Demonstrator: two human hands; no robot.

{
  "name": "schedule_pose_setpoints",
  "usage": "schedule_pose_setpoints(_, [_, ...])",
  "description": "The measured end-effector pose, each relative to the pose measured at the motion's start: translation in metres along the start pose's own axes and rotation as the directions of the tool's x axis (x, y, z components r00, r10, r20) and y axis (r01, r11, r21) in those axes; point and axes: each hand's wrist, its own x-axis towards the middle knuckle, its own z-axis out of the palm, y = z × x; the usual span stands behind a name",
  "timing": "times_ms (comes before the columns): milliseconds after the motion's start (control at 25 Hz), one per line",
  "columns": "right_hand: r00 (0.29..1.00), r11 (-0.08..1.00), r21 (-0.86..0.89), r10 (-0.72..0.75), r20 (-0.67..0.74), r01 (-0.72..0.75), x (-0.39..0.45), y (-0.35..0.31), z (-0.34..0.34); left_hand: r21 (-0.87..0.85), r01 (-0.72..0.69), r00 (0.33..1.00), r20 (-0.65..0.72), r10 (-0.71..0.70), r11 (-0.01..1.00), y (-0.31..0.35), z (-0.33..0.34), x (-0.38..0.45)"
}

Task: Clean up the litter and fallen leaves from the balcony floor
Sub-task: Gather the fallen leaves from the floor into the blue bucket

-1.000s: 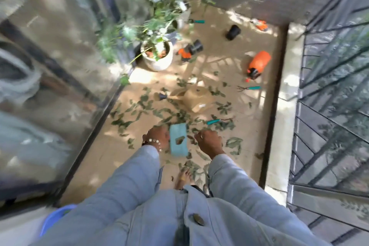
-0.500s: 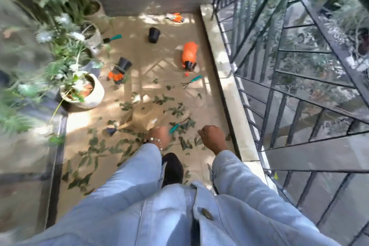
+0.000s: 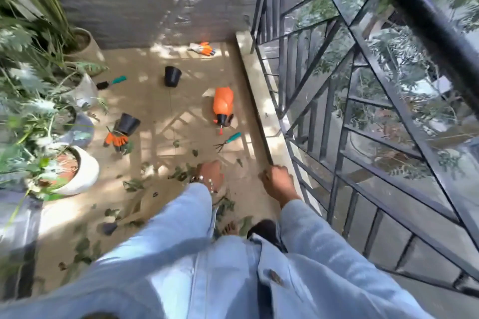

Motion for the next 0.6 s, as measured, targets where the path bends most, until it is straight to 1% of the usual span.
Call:
schedule_pose_setpoints(80, [1.0, 1.0, -0.011, -0.018, 0.002, 0.018, 0.032, -0.013, -0.02, -0.002, 0.053, 0.998, -0.017, -0.053, 0.999, 0.009, -0.02, 0.027])
schedule_pose_setpoints(200, [0.994, 0.994, -0.025, -0.108, 0.003, 0.108, 0.082, -0.035, -0.04, -0.006, 0.055, 0.997, -0.053, -0.056, 0.998, 0.005, -0.045, 0.066])
schedule_pose_setpoints(240, [0.99, 0.99, -0.037, -0.138, 0.015, 0.138, 0.103, -0.044, -0.048, 0.011, 0.081, 0.996, -0.032, -0.081, 0.997, 0.002, -0.055, 0.079])
schedule_pose_setpoints(320, [0.977, 0.977, -0.055, -0.205, 0.052, 0.208, 0.152, -0.065, -0.061, -0.019, 0.151, 0.988, -0.012, -0.151, 0.988, -0.004, -0.075, 0.109])
schedule_pose_setpoints(400, [0.958, 0.956, -0.081, -0.277, 0.074, 0.282, 0.203, -0.09, -0.074, -0.157, 0.225, 0.974, 0.004, -0.227, 0.962, -0.01, -0.102, 0.14])
schedule_pose_setpoints(440, [0.946, 0.942, -0.099, -0.314, 0.074, 0.321, 0.225, -0.102, -0.081, -0.153, 0.25, 0.966, -0.035, -0.258, 0.956, -0.015, -0.117, 0.155])
schedule_pose_setpoints(480, [0.93, 0.924, -0.114, -0.359, 0.08, 0.366, 0.251, -0.117, -0.092, -0.176, 0.309, 0.944, -0.063, -0.323, 0.935, -0.025, -0.131, 0.177])
schedule_pose_setpoints(520, [0.918, 0.913, -0.105, -0.386, 0.089, 0.394, 0.275, -0.13, -0.101, -0.213, 0.331, 0.93, -0.093, -0.356, 0.919, -0.035, -0.143, 0.195])
schedule_pose_setpoints(560, [0.91, 0.907, -0.099, -0.397, 0.122, 0.409, 0.3, -0.145, -0.111, -0.255, 0.363, 0.907, -0.124, -0.403, 0.896, -0.041, -0.156, 0.21])
schedule_pose_setpoints(600, [0.902, 0.9, -0.113, -0.404, 0.151, 0.421, 0.328, -0.165, -0.125, -0.29, 0.394, 0.89, -0.118, -0.441, 0.872, -0.041, -0.181, 0.225])
